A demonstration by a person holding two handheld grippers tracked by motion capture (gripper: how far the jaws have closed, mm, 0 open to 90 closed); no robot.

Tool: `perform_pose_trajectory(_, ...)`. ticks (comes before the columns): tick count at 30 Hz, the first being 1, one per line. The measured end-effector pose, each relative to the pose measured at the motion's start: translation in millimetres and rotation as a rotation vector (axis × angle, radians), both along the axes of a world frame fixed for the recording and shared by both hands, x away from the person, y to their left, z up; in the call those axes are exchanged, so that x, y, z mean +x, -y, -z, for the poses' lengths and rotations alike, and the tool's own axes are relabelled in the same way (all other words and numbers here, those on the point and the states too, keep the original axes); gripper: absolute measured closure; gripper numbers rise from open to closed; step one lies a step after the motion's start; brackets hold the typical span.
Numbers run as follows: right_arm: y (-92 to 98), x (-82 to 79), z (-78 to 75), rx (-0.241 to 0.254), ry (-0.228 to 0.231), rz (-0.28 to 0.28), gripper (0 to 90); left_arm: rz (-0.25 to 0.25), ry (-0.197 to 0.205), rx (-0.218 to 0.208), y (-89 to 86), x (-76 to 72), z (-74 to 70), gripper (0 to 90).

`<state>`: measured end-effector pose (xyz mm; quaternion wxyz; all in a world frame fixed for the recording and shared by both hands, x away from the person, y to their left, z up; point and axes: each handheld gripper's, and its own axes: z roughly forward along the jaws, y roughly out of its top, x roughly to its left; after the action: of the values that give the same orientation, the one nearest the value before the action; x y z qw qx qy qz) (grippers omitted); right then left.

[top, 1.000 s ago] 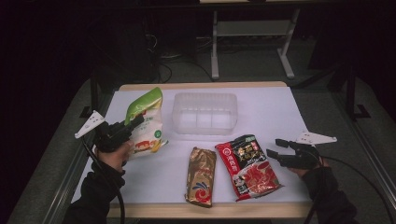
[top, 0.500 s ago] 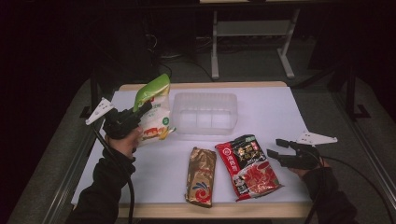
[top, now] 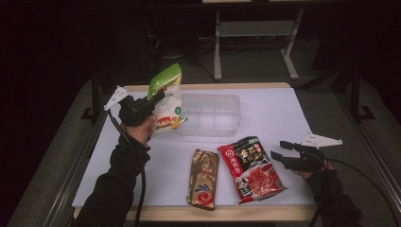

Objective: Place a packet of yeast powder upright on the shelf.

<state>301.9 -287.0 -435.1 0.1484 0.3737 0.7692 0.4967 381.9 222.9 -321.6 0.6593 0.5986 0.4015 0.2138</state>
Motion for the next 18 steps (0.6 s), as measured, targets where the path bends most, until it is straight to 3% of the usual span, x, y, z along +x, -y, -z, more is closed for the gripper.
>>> perform_pose_trajectory(11, 1.0, -1.0, 1.7, -0.002, -0.008, -0.001, 35.4, -0.076, -0.032, 0.015, 33.5, 37.7, 9.6, 83.4)
perform_pose_trajectory(13, 1.1, -1.4, 1.7, -0.001, -0.009, -0.002, 35.4, -0.09, -0.031, 0.037, 41.4, 44.5, 12.7, 83.4)
perform_pose_trajectory(18, 2.4, -1.5, 2.1, 0.003, -0.008, -0.001, 35.4, -0.102, -0.042, 0.041, 55.1, 57.5, 16.3, 83.2)
